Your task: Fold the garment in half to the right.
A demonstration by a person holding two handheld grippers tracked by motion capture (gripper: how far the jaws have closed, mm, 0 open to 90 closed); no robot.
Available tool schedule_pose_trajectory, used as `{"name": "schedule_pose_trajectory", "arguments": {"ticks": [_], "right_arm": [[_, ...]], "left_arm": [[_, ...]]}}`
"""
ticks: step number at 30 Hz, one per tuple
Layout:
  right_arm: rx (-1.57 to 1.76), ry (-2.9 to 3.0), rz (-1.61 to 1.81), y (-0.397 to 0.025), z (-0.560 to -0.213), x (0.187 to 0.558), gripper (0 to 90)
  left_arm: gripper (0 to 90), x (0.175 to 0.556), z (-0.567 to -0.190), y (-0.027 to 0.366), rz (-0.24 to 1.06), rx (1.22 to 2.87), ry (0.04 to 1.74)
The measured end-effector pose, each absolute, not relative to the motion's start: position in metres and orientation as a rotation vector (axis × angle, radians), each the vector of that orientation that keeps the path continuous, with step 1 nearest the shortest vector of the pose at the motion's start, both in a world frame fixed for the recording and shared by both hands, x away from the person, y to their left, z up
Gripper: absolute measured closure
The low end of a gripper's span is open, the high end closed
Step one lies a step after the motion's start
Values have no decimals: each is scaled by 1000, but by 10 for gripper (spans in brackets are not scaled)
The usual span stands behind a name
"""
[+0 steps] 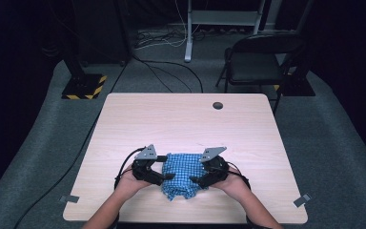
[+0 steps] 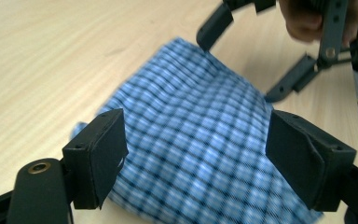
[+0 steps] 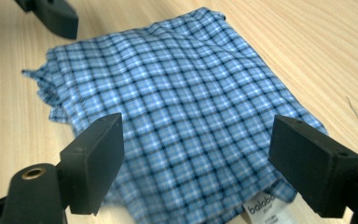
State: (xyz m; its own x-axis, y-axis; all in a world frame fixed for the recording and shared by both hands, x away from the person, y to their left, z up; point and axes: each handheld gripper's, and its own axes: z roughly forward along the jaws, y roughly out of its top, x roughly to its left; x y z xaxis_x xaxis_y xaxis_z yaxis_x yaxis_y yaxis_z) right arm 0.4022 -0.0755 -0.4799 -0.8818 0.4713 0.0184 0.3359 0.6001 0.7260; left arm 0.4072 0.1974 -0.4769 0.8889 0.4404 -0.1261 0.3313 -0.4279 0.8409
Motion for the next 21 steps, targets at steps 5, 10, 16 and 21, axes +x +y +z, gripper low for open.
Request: {"name": "schedule_pose_trajectory", "arguments": {"ticks": [5,10,16,21], "right_arm": [[684,2670,1137,-69,-483,414,174],[700,2687,1120,-65,-492,424,175],[746,2703,1086,-68,-503,430,174],[766,2712,1094,-73,-508,432,180]], "left_arm": [[206,417,-486,193,133,2104,542],[198,423,-498,187,144,2160,540],[168,431,-506,186,104,2146,569],[160,433,-512,184,86,2177,573]]}}
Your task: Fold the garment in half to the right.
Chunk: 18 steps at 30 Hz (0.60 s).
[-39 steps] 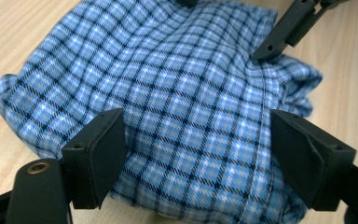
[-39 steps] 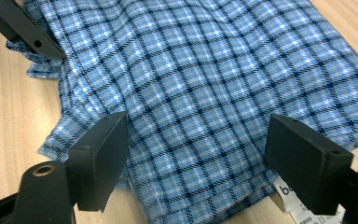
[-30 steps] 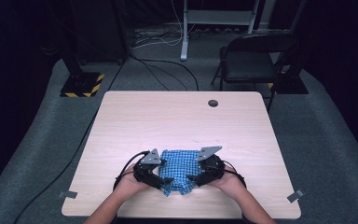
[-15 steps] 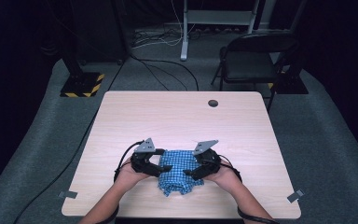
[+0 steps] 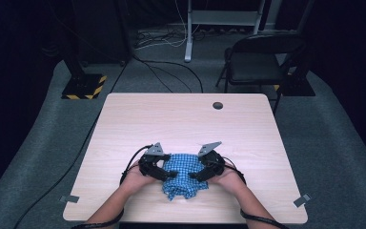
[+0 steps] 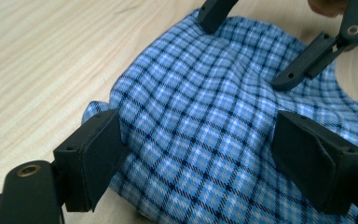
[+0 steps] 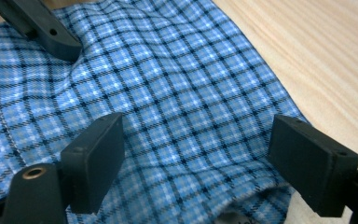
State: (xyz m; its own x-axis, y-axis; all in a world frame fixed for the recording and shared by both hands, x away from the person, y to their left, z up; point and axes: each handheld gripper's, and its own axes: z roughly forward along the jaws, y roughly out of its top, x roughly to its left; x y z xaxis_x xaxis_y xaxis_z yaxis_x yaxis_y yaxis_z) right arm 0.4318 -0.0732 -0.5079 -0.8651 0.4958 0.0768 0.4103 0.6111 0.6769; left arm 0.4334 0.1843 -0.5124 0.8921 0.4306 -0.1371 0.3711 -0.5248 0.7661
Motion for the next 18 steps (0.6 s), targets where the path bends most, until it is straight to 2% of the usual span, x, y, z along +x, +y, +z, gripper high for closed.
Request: {"name": "schedule_pose_trajectory", "arguments": {"ticks": [18], "right_arm": [[754,2673,1096,-77,-496,423,176]], "left_arm": [[161,427,-508,188,85,2163,598]]}}
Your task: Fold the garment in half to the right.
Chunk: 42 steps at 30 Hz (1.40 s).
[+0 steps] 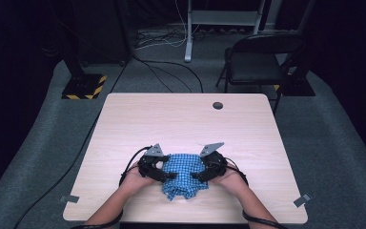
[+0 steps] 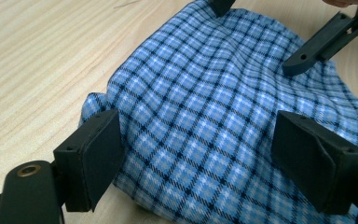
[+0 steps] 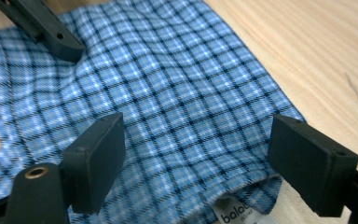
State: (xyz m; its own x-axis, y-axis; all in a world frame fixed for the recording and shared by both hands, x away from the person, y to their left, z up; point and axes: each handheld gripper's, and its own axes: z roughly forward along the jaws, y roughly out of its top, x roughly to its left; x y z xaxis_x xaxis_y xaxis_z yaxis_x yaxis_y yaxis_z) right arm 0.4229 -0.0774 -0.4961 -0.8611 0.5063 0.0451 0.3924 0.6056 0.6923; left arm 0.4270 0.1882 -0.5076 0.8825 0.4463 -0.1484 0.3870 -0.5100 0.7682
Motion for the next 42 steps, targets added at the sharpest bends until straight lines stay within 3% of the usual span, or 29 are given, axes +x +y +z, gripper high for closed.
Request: {"name": "schedule_pose_trajectory", "arguments": {"ticks": [8,16,27,42], "right_arm": [[613,2684,1165,-64,-481,398,173],[516,2752,1152,-46,-489,381,180],[560,2767,1111,-54,-504,383,188],[576,2769,1125,-57,-516,384,214]], "left_arm": [[153,411,-496,183,128,2187,532],[170,401,-483,187,129,2148,501],[169,397,-499,179,62,2226,434],[183,395,-509,174,102,2281,407]]}}
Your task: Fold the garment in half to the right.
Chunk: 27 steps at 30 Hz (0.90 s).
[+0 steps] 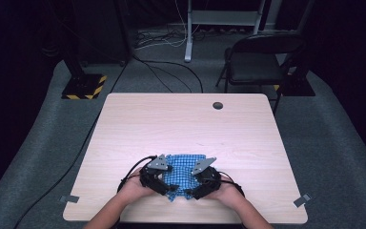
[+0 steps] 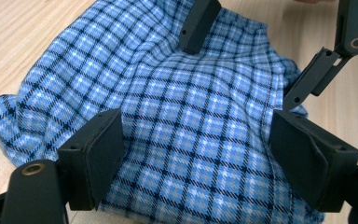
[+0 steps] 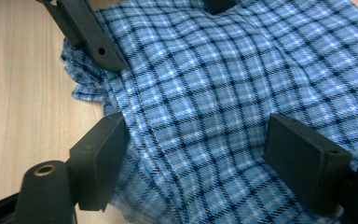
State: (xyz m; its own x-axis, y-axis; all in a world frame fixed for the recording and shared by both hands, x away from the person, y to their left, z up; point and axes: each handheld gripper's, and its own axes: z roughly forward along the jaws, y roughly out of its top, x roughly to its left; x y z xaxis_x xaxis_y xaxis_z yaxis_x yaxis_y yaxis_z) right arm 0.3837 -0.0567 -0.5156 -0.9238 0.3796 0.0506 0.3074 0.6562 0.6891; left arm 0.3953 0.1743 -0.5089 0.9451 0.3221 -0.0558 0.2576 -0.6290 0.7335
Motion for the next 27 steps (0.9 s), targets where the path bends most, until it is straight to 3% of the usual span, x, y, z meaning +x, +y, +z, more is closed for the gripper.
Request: {"name": "schedule_pose_trajectory", "arguments": {"ticks": [11,17,27], "right_arm": [[579,2758,1138,-58,-517,382,215],[630,2750,1226,-66,-504,383,190],[680,2661,1277,-77,-486,400,179]], "left_arm": [[183,395,-509,174,100,2279,420],[170,400,-500,182,39,2188,454],[167,414,-491,185,98,2125,491]]}}
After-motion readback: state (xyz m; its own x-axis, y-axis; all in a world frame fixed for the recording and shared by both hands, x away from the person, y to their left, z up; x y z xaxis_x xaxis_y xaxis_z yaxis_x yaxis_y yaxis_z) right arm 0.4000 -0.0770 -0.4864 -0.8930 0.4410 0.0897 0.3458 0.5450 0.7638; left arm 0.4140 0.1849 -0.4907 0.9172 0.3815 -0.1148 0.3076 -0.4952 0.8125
